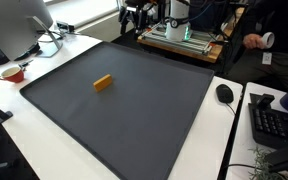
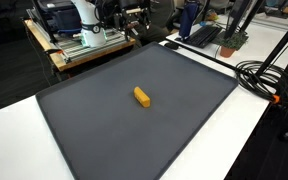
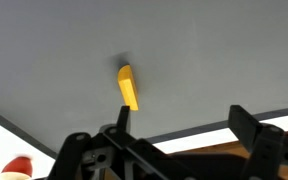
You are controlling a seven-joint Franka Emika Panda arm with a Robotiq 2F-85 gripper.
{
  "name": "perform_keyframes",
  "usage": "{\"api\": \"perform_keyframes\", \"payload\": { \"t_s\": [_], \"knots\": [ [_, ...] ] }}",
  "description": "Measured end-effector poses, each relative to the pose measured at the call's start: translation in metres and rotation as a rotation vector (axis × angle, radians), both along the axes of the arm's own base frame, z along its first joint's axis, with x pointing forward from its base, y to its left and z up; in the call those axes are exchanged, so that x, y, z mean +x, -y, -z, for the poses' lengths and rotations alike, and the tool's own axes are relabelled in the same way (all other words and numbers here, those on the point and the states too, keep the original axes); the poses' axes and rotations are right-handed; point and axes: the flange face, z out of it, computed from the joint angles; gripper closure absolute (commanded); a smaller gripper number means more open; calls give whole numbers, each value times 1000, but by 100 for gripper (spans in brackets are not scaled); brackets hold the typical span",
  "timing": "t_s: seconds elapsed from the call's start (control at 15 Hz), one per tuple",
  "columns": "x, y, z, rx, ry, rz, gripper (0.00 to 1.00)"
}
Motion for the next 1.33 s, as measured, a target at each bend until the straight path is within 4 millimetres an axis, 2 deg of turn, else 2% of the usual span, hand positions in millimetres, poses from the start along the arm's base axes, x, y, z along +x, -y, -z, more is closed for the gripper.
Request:
{"api": "perform_keyframes", "payload": {
  "t_s": [0.27, 0.4, 0.53, 0.6, 0.93, 1.13, 1.33],
  "knots": [
    [13, 29, 64, 1, 2, -48, 0],
    [18, 50, 96, -6, -42, -56, 0],
    [25, 71, 113, -24, -70, -60, 0],
    [28, 75, 116, -28, -73, -61, 0],
    [34, 66, 117, -23, -27, -81, 0],
    [41, 51, 137, 3, 12, -109, 0],
    [49, 50, 163, 19, 1, -115, 0]
  ]
}}
